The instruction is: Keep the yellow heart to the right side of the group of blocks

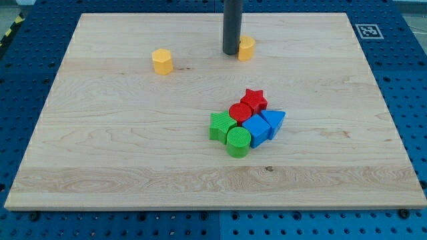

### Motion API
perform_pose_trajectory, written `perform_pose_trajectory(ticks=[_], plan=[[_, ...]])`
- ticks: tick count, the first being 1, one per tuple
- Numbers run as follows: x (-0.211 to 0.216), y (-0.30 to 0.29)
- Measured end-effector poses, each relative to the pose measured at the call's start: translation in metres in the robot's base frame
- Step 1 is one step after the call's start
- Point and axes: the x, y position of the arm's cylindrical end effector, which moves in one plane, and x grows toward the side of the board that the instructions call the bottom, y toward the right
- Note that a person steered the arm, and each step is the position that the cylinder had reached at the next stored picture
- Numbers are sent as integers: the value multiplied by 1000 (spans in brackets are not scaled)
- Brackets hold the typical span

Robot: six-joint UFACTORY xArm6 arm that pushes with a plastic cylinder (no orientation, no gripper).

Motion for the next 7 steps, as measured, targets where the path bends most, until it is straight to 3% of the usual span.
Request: perform_pose_trajectory(ticks=[2,3,7], plan=[[-20,10],[-20,48],[65,108]])
